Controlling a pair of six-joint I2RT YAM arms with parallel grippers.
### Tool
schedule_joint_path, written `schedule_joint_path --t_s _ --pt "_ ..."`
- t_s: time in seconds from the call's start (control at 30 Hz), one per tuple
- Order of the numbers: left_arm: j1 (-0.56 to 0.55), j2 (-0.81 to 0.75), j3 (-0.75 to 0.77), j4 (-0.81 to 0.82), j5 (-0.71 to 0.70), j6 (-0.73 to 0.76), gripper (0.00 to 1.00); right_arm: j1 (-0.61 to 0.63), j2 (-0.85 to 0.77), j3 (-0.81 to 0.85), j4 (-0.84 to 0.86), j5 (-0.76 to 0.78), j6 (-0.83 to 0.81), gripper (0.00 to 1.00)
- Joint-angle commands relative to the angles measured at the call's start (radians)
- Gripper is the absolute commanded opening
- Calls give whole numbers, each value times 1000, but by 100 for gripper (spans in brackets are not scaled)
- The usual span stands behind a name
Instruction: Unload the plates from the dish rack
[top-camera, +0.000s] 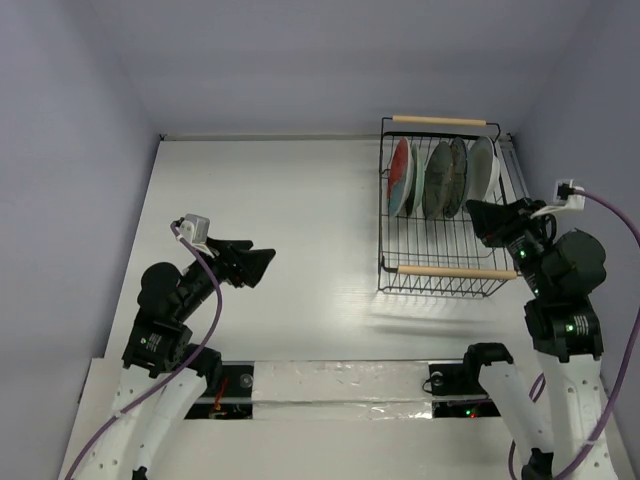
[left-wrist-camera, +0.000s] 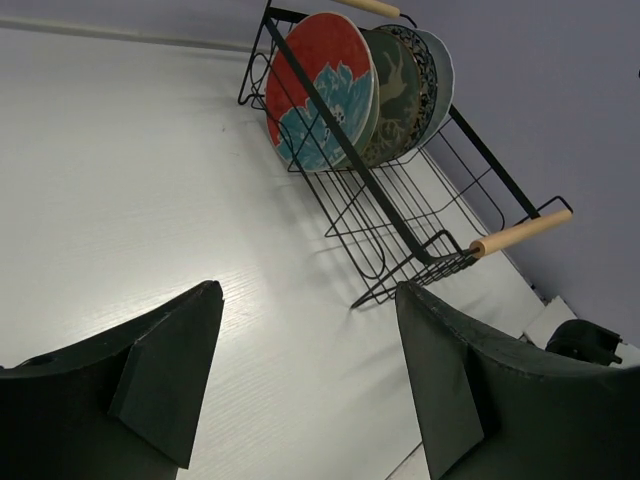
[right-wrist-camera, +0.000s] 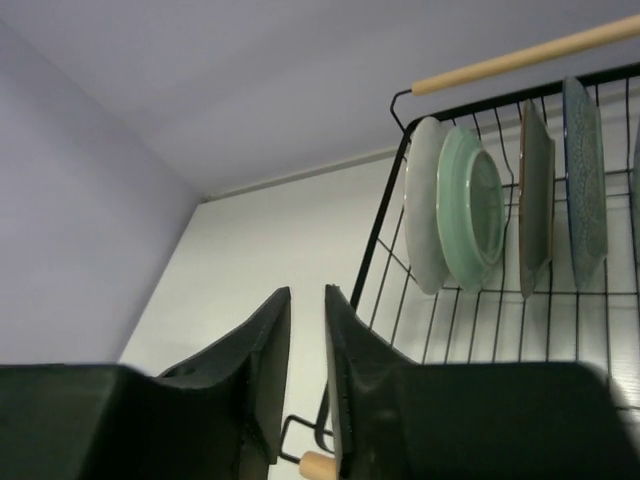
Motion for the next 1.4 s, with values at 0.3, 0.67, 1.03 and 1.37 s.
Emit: schedule_joint_path --t_s 0.3,0.67,1.03,1.37 --pt "-5 -27 10 31 -14 10 22 273 418 268 -29 352 -87 0" --pt "-5 -24 13 8 -79 -2 17 374 861 581 -176 654 -188 20" --pt "-14 -40 11 10 -79 -4 54 374 1206 853 -290 794 -251 41" --pt "-23 -49 11 8 -85 -1 55 374 1329 918 -328 845 -262 35"
